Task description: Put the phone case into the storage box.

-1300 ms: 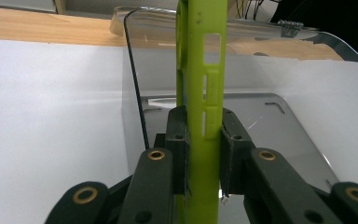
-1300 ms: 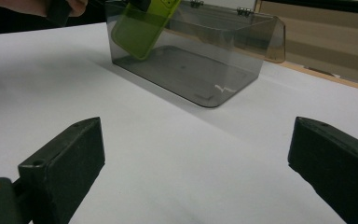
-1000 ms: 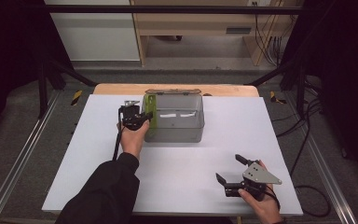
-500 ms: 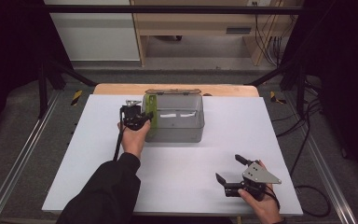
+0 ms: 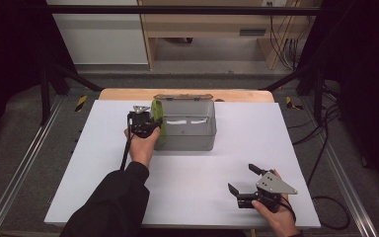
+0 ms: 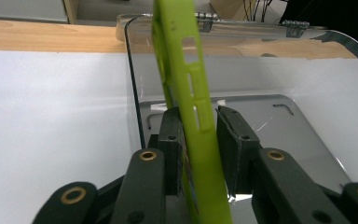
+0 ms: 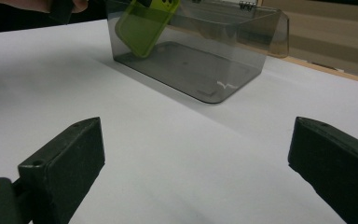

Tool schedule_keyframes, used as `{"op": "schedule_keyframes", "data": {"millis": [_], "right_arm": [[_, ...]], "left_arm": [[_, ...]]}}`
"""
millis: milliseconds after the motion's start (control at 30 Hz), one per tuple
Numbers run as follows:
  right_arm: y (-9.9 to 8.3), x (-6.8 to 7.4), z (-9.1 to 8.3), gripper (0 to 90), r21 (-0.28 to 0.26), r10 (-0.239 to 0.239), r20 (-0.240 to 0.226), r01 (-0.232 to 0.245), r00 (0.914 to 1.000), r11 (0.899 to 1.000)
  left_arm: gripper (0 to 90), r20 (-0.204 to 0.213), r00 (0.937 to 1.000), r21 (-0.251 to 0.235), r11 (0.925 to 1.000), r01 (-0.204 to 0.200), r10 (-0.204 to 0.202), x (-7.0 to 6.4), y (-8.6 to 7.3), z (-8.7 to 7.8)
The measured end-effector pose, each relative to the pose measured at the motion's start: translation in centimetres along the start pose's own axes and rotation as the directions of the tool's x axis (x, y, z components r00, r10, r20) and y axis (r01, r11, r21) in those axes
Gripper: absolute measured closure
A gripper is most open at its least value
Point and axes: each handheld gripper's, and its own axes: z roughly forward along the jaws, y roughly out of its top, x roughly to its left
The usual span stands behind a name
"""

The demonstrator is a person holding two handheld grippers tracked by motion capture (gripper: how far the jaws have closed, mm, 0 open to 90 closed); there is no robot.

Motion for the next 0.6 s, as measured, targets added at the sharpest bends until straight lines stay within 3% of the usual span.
{"op": "schedule_keyframes", "data": {"millis": [267, 600], "right_arm": [[-0.02, -0.01, 0.02, 3.5, 0.002, 0.0, -0.002, 0.0, 1.0, 1.0], [-0.01, 0.08, 0.05, 3.5, 0.003, 0.0, -0.01, 0.0, 1.0, 1.0]], "left_arm": [[70.5, -0.001, 1.0, 0.0, 1.0, 0.008, -0.008, -0.1, -0.03, 0.04], [65.3, -0.026, 0.9996, -0.02, 0.9997, -0.015, 0.015, -0.57, -0.07, 0.05]]}}
